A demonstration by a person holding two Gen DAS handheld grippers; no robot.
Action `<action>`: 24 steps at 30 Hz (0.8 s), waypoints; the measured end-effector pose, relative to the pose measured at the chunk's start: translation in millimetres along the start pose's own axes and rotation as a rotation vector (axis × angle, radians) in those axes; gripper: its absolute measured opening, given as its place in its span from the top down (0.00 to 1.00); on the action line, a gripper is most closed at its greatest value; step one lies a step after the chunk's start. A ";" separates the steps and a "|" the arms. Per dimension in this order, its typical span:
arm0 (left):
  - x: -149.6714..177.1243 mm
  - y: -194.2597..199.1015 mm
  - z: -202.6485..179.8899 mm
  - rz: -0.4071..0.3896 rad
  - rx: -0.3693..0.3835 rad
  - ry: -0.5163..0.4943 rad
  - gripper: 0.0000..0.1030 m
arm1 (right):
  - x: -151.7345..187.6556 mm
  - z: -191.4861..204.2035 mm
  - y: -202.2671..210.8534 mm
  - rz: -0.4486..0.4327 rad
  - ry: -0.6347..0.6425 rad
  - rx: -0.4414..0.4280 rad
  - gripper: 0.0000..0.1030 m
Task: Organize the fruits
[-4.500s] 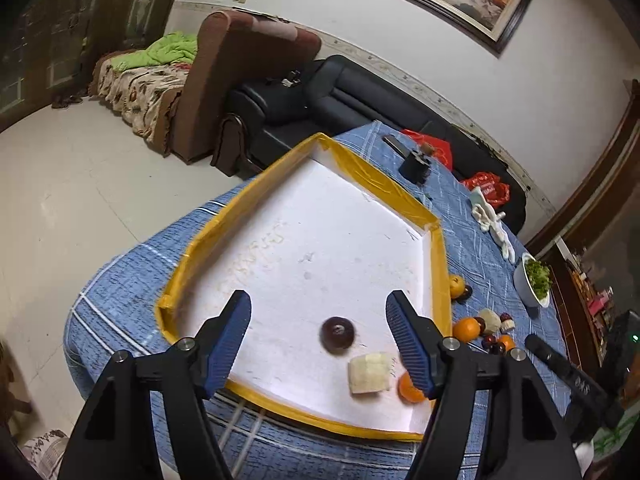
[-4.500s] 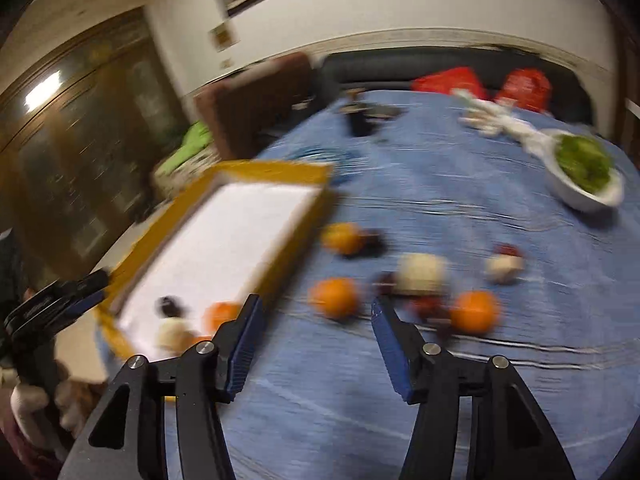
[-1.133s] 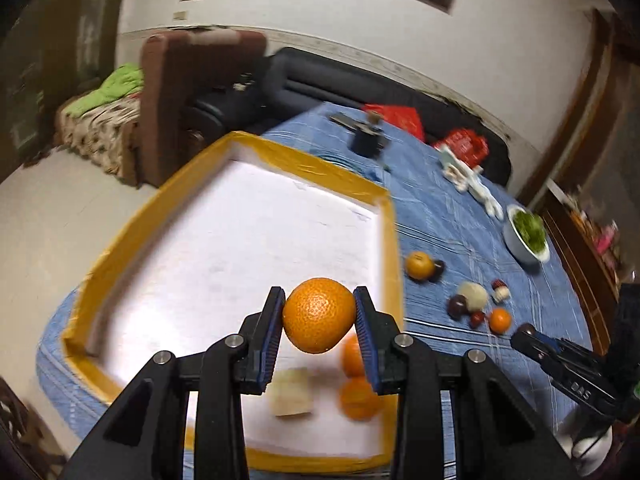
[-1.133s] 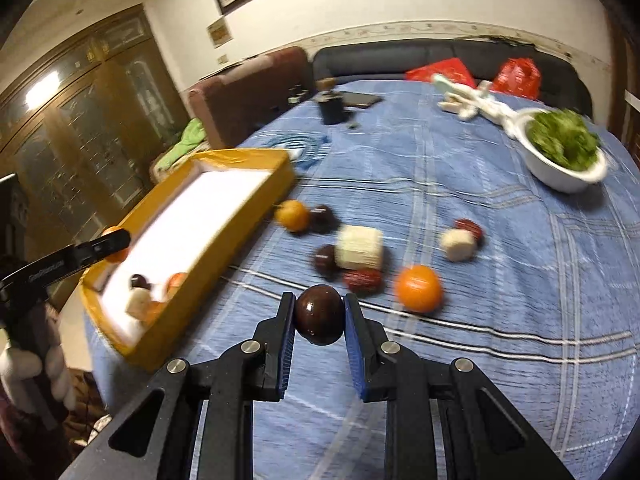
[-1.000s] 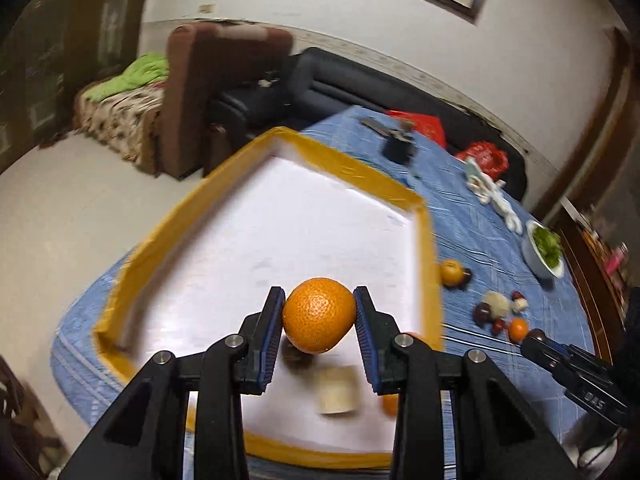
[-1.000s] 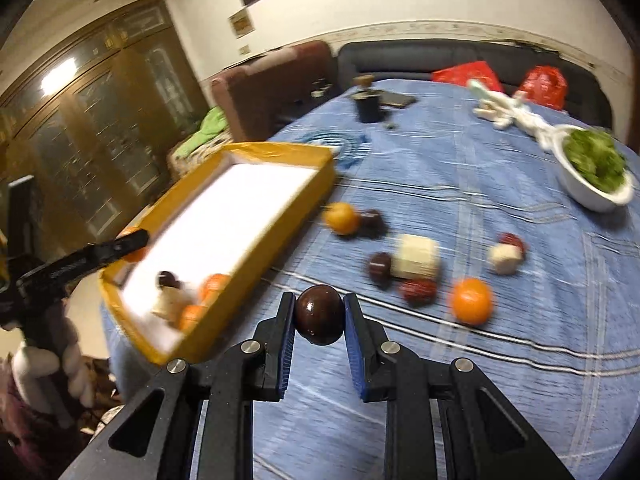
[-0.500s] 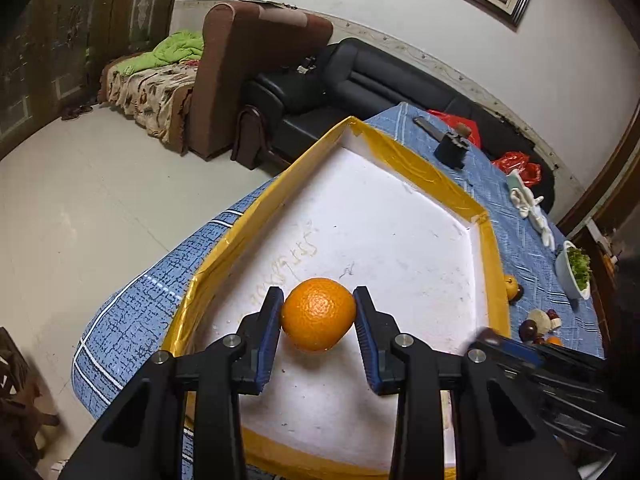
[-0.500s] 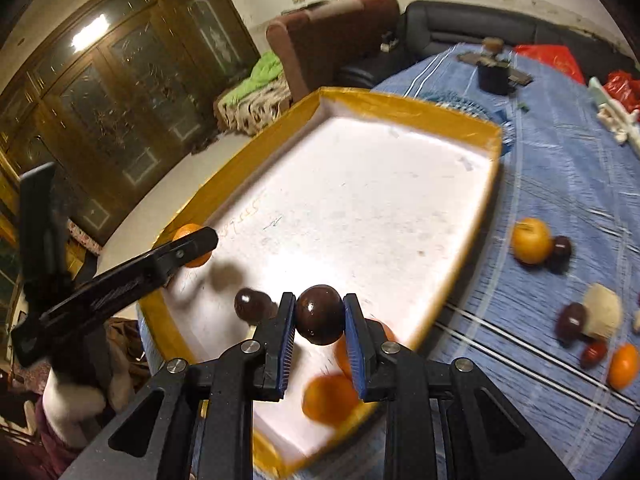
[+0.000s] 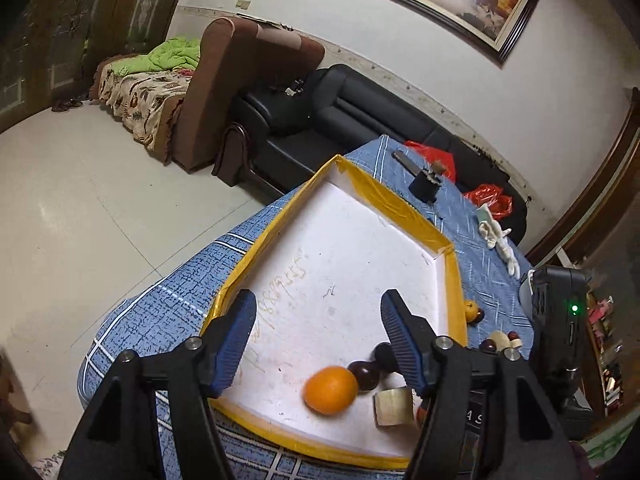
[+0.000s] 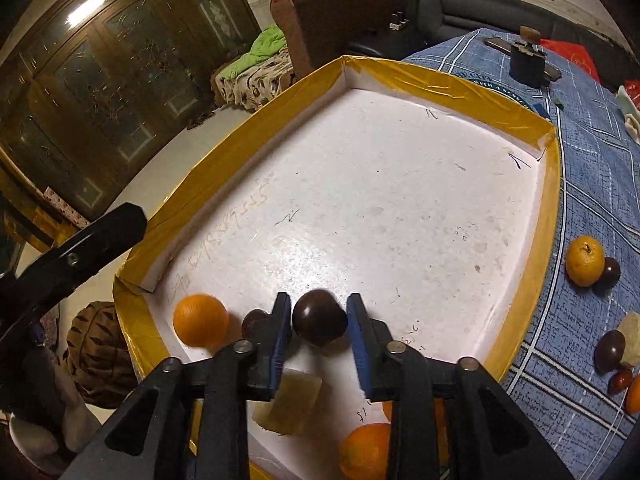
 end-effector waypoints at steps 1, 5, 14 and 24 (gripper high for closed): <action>0.1 1.7 0.2 -0.002 0.002 0.004 0.37 | -0.1 0.5 2.0 -0.007 0.000 0.001 0.57; 0.2 8.6 0.5 -0.015 0.000 0.018 0.36 | 0.9 2.0 12.9 -0.034 0.003 0.011 0.53; 8.9 15.6 -23.7 -0.008 0.003 -0.014 0.33 | 15.6 -31.1 54.5 -0.114 -0.064 0.035 0.52; 26.5 7.4 -80.7 0.030 0.039 -0.116 0.28 | 65.4 -159.8 132.3 -0.214 -0.292 0.166 0.45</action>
Point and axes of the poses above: each gripper's, at about its wrist camera, not at the fingertips, and y roughly against the way its jaws point, z to its left, x to its underside, the point moved 3 cm from there along -y, roughly the way its jaws point, and after that the axes turned 7 degrees about x, right-handed, at the moved point
